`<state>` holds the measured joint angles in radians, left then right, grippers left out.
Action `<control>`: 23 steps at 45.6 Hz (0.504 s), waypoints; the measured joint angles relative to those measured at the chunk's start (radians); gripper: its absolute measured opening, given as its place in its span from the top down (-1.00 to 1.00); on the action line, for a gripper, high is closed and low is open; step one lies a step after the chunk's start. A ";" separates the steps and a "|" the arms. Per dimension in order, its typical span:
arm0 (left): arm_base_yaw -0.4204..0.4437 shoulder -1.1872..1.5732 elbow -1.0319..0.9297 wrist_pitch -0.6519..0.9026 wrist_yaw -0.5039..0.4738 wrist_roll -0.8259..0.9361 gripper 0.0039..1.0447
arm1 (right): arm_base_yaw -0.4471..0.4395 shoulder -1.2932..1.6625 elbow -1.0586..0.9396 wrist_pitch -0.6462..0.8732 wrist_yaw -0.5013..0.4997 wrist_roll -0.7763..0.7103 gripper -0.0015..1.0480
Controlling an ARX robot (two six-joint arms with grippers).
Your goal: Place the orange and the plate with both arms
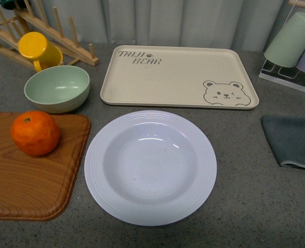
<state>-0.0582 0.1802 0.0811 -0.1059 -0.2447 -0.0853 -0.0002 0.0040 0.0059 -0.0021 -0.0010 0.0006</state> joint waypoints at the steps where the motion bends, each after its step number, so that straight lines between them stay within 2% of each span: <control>1: 0.002 0.051 0.005 0.024 -0.009 -0.010 -0.88 | 0.000 0.000 0.000 0.000 0.000 0.000 -0.82; 5: 0.006 0.359 0.047 0.253 0.018 -0.056 -0.88 | 0.000 0.000 0.000 0.000 -0.001 0.000 -0.82; 11: -0.019 0.793 0.151 0.496 0.099 -0.099 -0.88 | 0.000 0.000 0.000 0.000 -0.001 0.000 -0.82; 15: -0.040 1.039 0.217 0.541 0.158 -0.114 -0.88 | 0.000 0.000 0.000 0.000 -0.001 0.000 -0.82; 23: -0.067 1.328 0.308 0.581 0.177 -0.114 -0.88 | 0.000 0.000 0.000 0.000 -0.001 0.000 -0.82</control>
<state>-0.1249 1.5085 0.3893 0.4747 -0.0677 -0.1997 -0.0002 0.0040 0.0059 -0.0021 -0.0017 0.0002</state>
